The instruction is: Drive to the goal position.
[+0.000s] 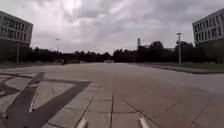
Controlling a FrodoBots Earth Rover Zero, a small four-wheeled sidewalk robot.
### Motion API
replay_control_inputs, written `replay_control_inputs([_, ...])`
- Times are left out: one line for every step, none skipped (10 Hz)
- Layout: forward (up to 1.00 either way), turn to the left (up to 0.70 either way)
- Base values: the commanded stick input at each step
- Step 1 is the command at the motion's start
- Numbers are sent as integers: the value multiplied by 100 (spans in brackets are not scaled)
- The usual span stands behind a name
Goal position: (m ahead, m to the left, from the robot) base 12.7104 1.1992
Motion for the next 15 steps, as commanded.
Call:
replay_control_inputs([70, 0])
replay_control_inputs([70, 0])
replay_control_inputs([70, 0])
replay_control_inputs([70, -30])
replay_control_inputs([70, -35])
replay_control_inputs([70, -35])
replay_control_inputs([70, -35])
replay_control_inputs([70, -35])
replay_control_inputs([70, -35])
replay_control_inputs([70, -15])
replay_control_inputs([70, 0])
replay_control_inputs([70, 0])
replay_control_inputs([70, 0])
replay_control_inputs([70, 0])
replay_control_inputs([70, 0])
